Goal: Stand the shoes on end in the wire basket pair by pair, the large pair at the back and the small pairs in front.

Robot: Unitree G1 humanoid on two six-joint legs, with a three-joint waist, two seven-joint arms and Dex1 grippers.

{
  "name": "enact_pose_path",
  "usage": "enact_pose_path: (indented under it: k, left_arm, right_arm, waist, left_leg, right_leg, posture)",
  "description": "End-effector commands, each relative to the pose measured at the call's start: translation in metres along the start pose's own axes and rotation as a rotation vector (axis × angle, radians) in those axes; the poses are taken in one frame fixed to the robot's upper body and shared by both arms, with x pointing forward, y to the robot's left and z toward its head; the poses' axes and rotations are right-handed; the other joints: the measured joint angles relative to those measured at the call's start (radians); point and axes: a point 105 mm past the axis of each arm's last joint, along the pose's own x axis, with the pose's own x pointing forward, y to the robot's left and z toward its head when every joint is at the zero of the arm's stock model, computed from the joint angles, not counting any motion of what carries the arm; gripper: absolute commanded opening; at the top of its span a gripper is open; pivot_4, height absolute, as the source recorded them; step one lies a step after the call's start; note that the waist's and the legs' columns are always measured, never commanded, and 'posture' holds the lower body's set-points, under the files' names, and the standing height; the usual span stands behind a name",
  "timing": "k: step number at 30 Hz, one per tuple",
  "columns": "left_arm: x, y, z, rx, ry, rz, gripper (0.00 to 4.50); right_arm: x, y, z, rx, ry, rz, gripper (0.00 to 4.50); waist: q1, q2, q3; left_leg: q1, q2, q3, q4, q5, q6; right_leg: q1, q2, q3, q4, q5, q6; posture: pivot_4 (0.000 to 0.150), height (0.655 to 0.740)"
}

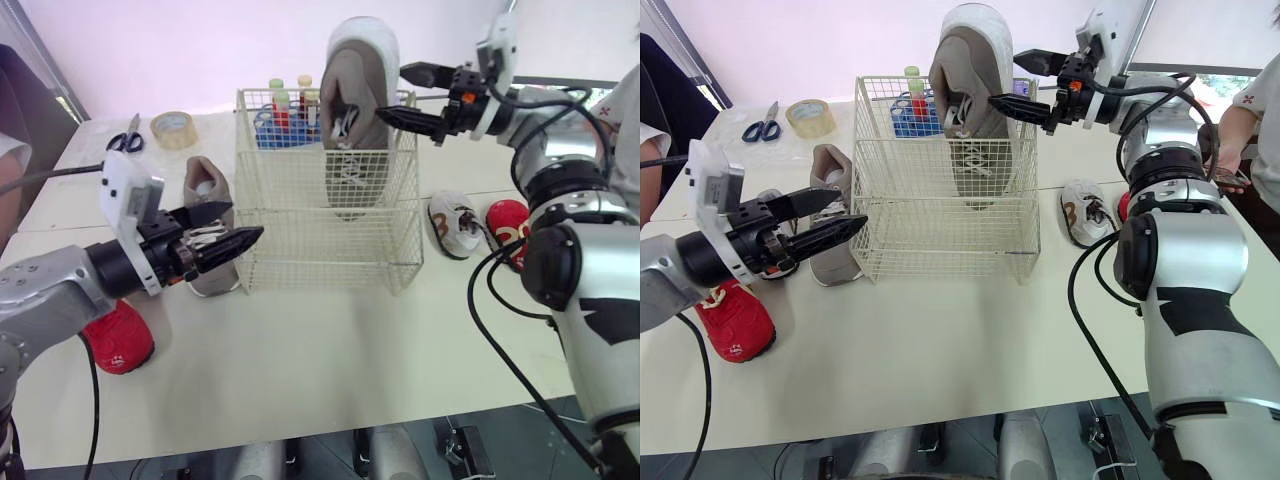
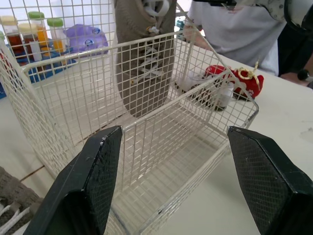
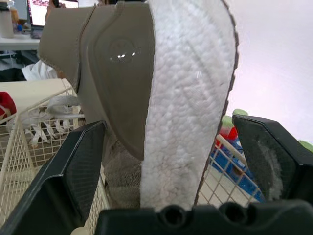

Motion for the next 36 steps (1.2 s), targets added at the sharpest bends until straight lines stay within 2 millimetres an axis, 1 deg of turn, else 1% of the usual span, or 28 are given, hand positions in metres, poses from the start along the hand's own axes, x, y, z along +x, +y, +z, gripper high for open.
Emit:
enact_pose_path:
  k: [1,5,7,9,11,13,14,15,16,18,20,22,24,26,29,32,36]
  left_arm:
    - [-0.001,0.002,0.004,0.009,-0.027,0.010,3.50]
    - [-0.002,0.006,0.004,0.000,-0.030,0.017,3.50]
    - [-0.002,0.011,0.005,0.009,-0.030,0.035,3.50]
    - [-0.003,0.025,0.010,0.034,-0.027,0.101,3.50]
    - [-0.006,0.037,0.014,0.049,-0.028,0.162,3.50]
    - [-0.014,0.058,0.024,0.056,-0.045,0.248,4.06]
    - [-0.020,0.070,0.030,0.074,-0.046,0.305,4.22]
    - [-0.024,0.077,0.034,0.087,-0.047,0.341,4.39]
    - [-0.028,0.096,0.034,0.124,-0.001,0.450,4.39]
    - [-0.036,0.129,0.024,0.145,0.143,0.613,4.39]
    - [-0.041,0.151,0.012,0.082,0.243,0.701,4.39]
    - [-0.042,0.164,0.004,0.029,0.297,0.742,4.39]
    - [-0.036,0.178,0.000,-0.024,0.316,0.746,4.39]
    - [-0.025,0.187,-0.001,-0.080,0.320,0.730,4.39]
    - [-0.008,0.198,-0.002,-0.163,0.344,0.690,4.39]
    - [0.003,0.202,-0.002,-0.200,0.378,0.659,4.39]
    - [0.019,0.200,-0.005,-0.268,0.431,0.596,4.39]
  right_arm:
    - [-0.016,-0.014,0.049,-0.080,-0.123,-0.048,4.47]
    - [-0.031,-0.018,0.065,-0.076,-0.190,-0.063,4.47]
    - [-0.036,-0.018,0.072,-0.076,-0.217,-0.055,4.47]
    - [-0.043,-0.017,0.079,-0.096,-0.227,-0.043,4.47]
    - [-0.049,-0.015,0.082,-0.113,-0.217,-0.024,4.47]
    - [-0.058,-0.009,0.085,-0.143,-0.178,0.012,4.50]
    - [-0.061,-0.005,0.087,-0.157,-0.152,0.035,4.50]
    - [-0.063,-0.001,0.088,-0.165,-0.135,0.049,4.50]
    - [-0.063,0.012,0.086,-0.158,-0.081,0.112,4.50]
    - [-0.057,0.047,0.075,-0.132,0.037,0.248,4.50]
    - [-0.055,0.082,0.064,-0.112,0.121,0.359,4.50]
    - [-0.054,0.108,0.060,-0.098,0.159,0.428,4.50]
    - [-0.051,0.131,0.052,-0.103,0.201,0.489,4.50]
    - [-0.051,0.143,0.043,-0.111,0.240,0.514,4.50]
    - [-0.053,0.150,0.031,-0.109,0.279,0.517,4.50]
    - [-0.054,0.154,0.026,-0.095,0.291,0.519,4.50]
    - [-0.057,0.163,0.020,-0.082,0.309,0.526,4.50]
  waist:
    - [0.001,0.000,0.000]
    - [0.000,0.000,0.000]
    - [0.000,0.000,0.000]
    - [0.000,0.000,0.000]
    - [0.000,0.000,0.000]
    - [0.002,0.000,0.000]
    - [0.004,0.000,0.000]
    - [0.005,-0.001,0.000]
    - [0.006,-0.001,0.000]
    - [0.008,-0.001,0.000]
    - [0.006,0.001,0.000]
    - [0.003,0.001,0.000]
    - [0.007,0.001,0.000]
    - [0.009,-0.001,0.000]
    - [0.025,-0.006,-0.001]
    - [0.029,-0.006,-0.001]
    - [0.033,-0.007,-0.001]
  left_leg:
    - [0.000,0.000,0.000,0.000,0.000,0.000]
    - [0.000,0.000,0.000,0.000,0.000,0.000]
    - [0.000,0.000,0.000,0.000,0.000,0.000]
    - [0.000,0.000,0.000,0.000,0.000,0.000]
    - [0.000,0.000,0.000,0.000,0.000,0.000]
    - [0.000,0.000,0.000,0.000,0.000,0.001]
    - [0.000,0.000,0.000,0.000,0.000,0.001]
    - [0.000,0.000,-0.001,0.000,0.000,0.001]
    - [0.000,0.000,-0.001,0.000,0.000,0.001]
    - [0.000,0.000,-0.001,0.001,0.000,0.001]
    - [0.000,0.000,0.000,0.001,0.000,0.001]
    - [0.001,0.000,0.001,0.001,0.000,0.001]
    - [0.001,0.000,0.001,0.001,0.000,0.001]
    - [0.000,0.001,0.001,0.002,-0.001,0.000]
    - [0.000,0.001,0.001,0.004,-0.002,-0.001]
    - [-0.001,0.000,0.004,0.005,-0.003,0.001]
    - [-0.002,0.000,0.004,0.005,-0.003,0.002]
  right_leg:
    - [0.000,0.000,0.000,0.000,0.000,0.000]
    - [0.000,0.000,0.000,0.000,0.000,0.000]
    - [0.000,0.000,0.000,0.000,0.000,0.000]
    - [0.000,0.000,0.000,0.000,0.000,0.000]
    - [0.000,0.000,0.000,0.000,0.000,0.000]
    - [0.000,0.000,0.000,0.000,0.000,0.000]
    - [0.000,0.000,0.000,0.000,0.000,0.000]
    - [0.000,0.000,-0.001,0.000,0.000,0.000]
    - [0.000,0.000,-0.001,0.000,0.000,0.000]
    - [0.001,0.000,-0.001,0.000,0.000,0.001]
    - [0.000,0.000,-0.001,0.002,0.001,0.003]
    - [0.000,-0.001,-0.001,0.003,0.001,0.005]
    - [0.000,-0.001,-0.001,0.003,0.002,0.005]
    - [0.000,-0.001,-0.002,0.003,0.002,0.005]
    - [0.000,-0.001,-0.002,0.001,0.002,0.005]
    - [0.000,-0.003,-0.001,-0.001,0.002,0.004]
    - [0.000,-0.003,-0.002,0.000,0.002,0.005]
  posture:
    - [0.150,0.7400]
    - [0.150,0.7400]
    - [0.150,0.7400]
    - [0.150,0.7400]
    - [0.150,0.7400]
    - [0.150,0.7400]
    - [0.150,0.7400]
    - [0.150,0.7400]
    - [0.150,0.7400]
    - [0.150,0.7400]
    - [0.150,0.7400]
    - [0.150,0.7400]
    - [0.150,0.7400]
    - [0.150,0.7400]
    - [0.150,0.7400]
    - [0.150,0.7400]
    - [0.150,0.7400]
